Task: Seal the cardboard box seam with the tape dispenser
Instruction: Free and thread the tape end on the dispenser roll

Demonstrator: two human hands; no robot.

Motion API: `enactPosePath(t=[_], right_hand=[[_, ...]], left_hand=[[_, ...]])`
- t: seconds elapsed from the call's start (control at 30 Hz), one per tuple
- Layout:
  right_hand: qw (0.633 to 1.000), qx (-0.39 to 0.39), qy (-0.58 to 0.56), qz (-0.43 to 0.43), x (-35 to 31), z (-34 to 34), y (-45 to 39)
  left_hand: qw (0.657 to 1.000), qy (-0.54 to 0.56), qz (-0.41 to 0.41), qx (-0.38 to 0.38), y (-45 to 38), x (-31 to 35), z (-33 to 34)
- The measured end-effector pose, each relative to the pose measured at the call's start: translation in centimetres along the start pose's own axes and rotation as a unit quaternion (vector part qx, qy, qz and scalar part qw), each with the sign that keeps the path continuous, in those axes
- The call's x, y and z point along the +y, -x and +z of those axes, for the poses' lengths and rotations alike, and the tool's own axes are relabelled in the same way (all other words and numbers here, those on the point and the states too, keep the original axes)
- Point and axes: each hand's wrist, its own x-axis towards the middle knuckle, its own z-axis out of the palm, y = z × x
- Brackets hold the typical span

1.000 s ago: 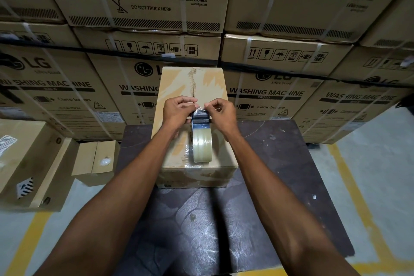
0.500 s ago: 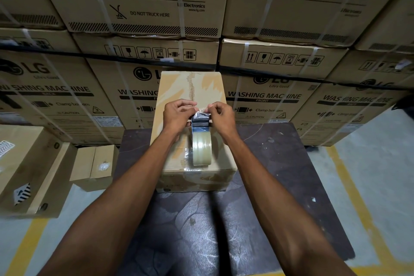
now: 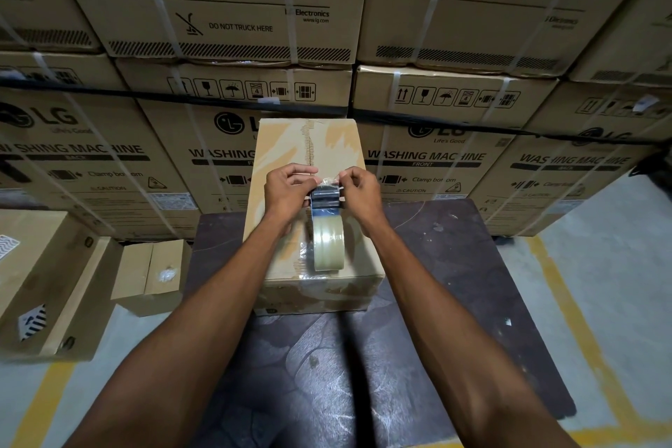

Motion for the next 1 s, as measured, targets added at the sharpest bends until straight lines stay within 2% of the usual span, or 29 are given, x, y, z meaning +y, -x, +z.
enactPosePath(t=[0.23, 0.63, 0.8, 1.0], right_hand=[[0.999, -0.009, -0.022, 0.024, 0.5, 0.0, 0.1], [1.000, 0.019, 0.006, 0.004, -0.2, 0.1, 1.1], [0.997, 0.020, -0.051, 0.055, 0.0, -0.8, 3.1], [0.997, 0.015, -0.028, 0.071, 1.4, -0.7, 6.9]], left_hand=[[1.000, 0.004, -0.001, -0.005, -0.2, -0.1, -0.1], [1.000, -0.002, 0.014, -0.015, -0.2, -0.3, -0.3], [1.000, 0.003, 0.008, -0.015, -0.4, -0.5, -0.5], [0.999, 0.014, 0.012, -0.038, -0.4, -0.7, -0.6]])
